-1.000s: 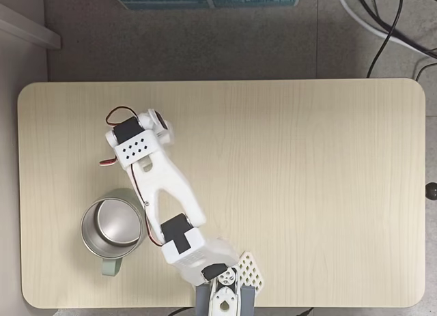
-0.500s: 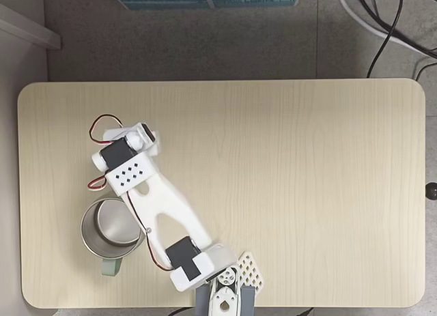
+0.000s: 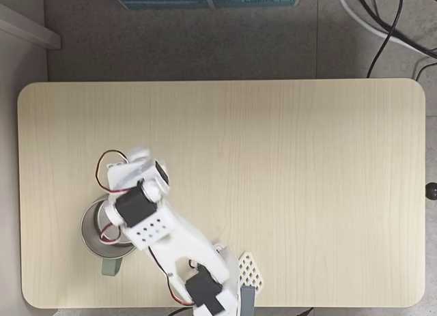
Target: Grasp a dressing and put it in the cup.
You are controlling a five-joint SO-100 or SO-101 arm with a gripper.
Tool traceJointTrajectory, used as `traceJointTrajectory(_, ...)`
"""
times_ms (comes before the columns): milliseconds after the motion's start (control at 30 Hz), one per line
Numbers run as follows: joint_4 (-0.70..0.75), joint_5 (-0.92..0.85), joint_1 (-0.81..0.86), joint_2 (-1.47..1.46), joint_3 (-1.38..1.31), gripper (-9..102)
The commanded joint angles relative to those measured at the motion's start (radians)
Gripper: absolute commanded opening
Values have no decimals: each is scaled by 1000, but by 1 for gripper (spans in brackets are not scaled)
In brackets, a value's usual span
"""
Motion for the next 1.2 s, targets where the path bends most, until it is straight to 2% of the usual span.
traceJointTrajectory(0,28,6,2,-25,44,0)
traceJointTrajectory(667,17,308,-520,-97,-98,0)
traceJointTrajectory(900,-38,322,-537,-138,-199,0)
traceJointTrajectory(1167,-178,333,-541,-218,-431,0)
